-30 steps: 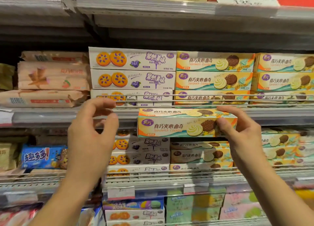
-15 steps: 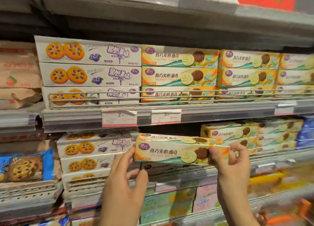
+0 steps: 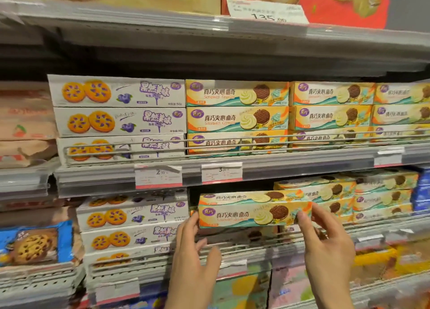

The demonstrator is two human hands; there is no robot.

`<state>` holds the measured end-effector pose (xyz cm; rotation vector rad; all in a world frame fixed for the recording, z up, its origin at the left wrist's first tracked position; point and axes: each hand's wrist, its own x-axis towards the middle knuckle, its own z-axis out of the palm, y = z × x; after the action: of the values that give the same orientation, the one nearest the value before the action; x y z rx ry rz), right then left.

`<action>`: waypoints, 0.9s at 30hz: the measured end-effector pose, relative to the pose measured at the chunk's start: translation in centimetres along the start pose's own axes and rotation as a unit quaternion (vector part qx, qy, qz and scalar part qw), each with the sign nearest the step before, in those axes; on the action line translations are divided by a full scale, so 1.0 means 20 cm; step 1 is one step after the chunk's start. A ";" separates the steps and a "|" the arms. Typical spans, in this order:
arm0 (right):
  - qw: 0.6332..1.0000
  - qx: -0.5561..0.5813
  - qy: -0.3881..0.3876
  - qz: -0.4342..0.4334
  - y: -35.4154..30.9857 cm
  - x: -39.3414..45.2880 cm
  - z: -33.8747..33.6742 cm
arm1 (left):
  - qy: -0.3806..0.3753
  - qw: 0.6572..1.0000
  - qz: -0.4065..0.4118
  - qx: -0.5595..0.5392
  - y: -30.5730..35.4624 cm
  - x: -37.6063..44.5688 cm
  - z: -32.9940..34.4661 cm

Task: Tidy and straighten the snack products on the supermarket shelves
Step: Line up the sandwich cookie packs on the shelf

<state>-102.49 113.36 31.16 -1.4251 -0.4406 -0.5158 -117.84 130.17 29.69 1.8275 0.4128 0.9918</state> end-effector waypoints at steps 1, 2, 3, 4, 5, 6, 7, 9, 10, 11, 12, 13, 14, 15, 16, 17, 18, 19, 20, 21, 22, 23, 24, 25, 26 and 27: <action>1.000 -0.004 0.002 -0.003 0.00 0.01 0.01 | -0.002 1.000 -0.001 0.002 0.01 0.01 -0.01; 1.000 -0.012 0.002 -0.005 0.01 0.02 0.02 | -0.003 1.000 -0.004 0.004 0.02 0.02 -0.03; 1.000 -0.020 0.001 -0.006 0.01 0.02 0.03 | -0.002 1.000 -0.007 0.004 0.02 0.03 -0.04; 1.000 -0.025 -0.003 -0.009 0.01 0.03 0.05 | 0.000 1.000 -0.008 0.003 0.01 0.03 -0.05; 1.000 -0.028 -0.005 -0.011 0.02 0.03 0.06 | 0.001 1.000 -0.011 0.002 -0.01 0.04 -0.05; 0.999 -0.032 -0.006 -0.012 0.02 0.03 0.08 | -0.001 1.000 -0.019 0.001 -0.01 0.04 -0.06; 0.999 -0.037 -0.005 -0.014 0.02 0.03 0.08 | -0.003 1.000 -0.029 0.000 -0.02 0.04 -0.06; 0.999 -0.036 -0.004 -0.020 0.01 0.03 0.09 | -0.006 0.999 -0.039 0.002 -0.03 0.05 -0.07; 0.999 -0.036 -0.005 -0.021 0.01 0.03 0.10 | -0.006 0.999 -0.039 0.000 -0.03 0.05 -0.07; 0.999 -0.039 -0.008 -0.023 0.01 0.03 0.10 | -0.006 0.999 -0.039 -0.002 -0.02 0.05 -0.06; 0.999 -0.046 -0.010 -0.024 0.01 0.03 0.10 | -0.004 0.999 -0.039 -0.006 -0.02 0.06 -0.06; 0.998 -0.053 -0.012 -0.022 0.01 0.04 0.11 | 0.001 0.999 -0.038 -0.011 -0.01 0.06 -0.05; 0.998 -0.056 -0.017 -0.019 0.01 0.04 0.11 | 0.010 0.999 -0.040 -0.014 -0.01 0.06 -0.05; 0.998 -0.053 -0.025 -0.012 0.01 0.03 0.11 | 0.021 0.999 -0.043 -0.016 -0.02 0.07 -0.05; 0.998 -0.050 -0.035 -0.004 0.02 0.03 0.11 | 0.034 0.998 -0.046 -0.016 -0.02 0.07 -0.05; 0.998 -0.052 -0.046 0.000 0.02 0.03 0.11 | 0.050 0.997 -0.047 -0.018 -0.03 0.08 -0.05; 0.997 -0.059 -0.057 0.002 0.03 0.02 0.10 | 0.065 0.997 -0.046 -0.020 -0.04 0.08 -0.04; 0.996 -0.064 -0.068 0.001 0.04 0.02 0.10 | 0.075 0.996 -0.045 -0.022 -0.04 0.08 -0.04; 0.995 -0.064 -0.075 0.001 0.04 0.02 0.11 | 0.080 0.996 -0.044 -0.022 -0.04 0.08 -0.04; 0.995 -0.066 -0.080 -0.002 0.05 0.02 0.11 | 0.083 0.996 -0.042 -0.017 -0.04 0.08 -0.03; 0.994 -0.071 -0.081 -0.007 0.05 0.02 0.11 | 0.086 0.996 -0.038 -0.010 -0.04 0.08 -0.02; 0.994 -0.078 -0.081 -0.013 0.05 0.02 0.11 | 0.089 0.996 -0.031 0.000 -0.05 0.09 -0.02; 0.993 -0.088 -0.081 -0.019 0.06 0.03 0.11 | 0.095 0.995 -0.022 0.012 -0.05 0.09 -0.01; 0.992 -0.097 -0.081 -0.027 0.06 0.04 0.11 | 0.104 0.994 -0.012 0.028 -0.06 0.09 -0.01; 0.990 -0.106 -0.082 -0.035 0.07 0.05 0.12 | 0.117 0.992 0.001 0.048 -0.06 0.09 -0.01; 0.989 -0.112 -0.084 -0.041 0.08 0.06 0.12 | 0.132 0.988 0.017 0.075 -0.07 0.09 -0.01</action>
<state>-100.57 115.73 30.89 -1.6806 -0.5928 -0.5255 -116.62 132.07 29.33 1.8461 0.6347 1.2608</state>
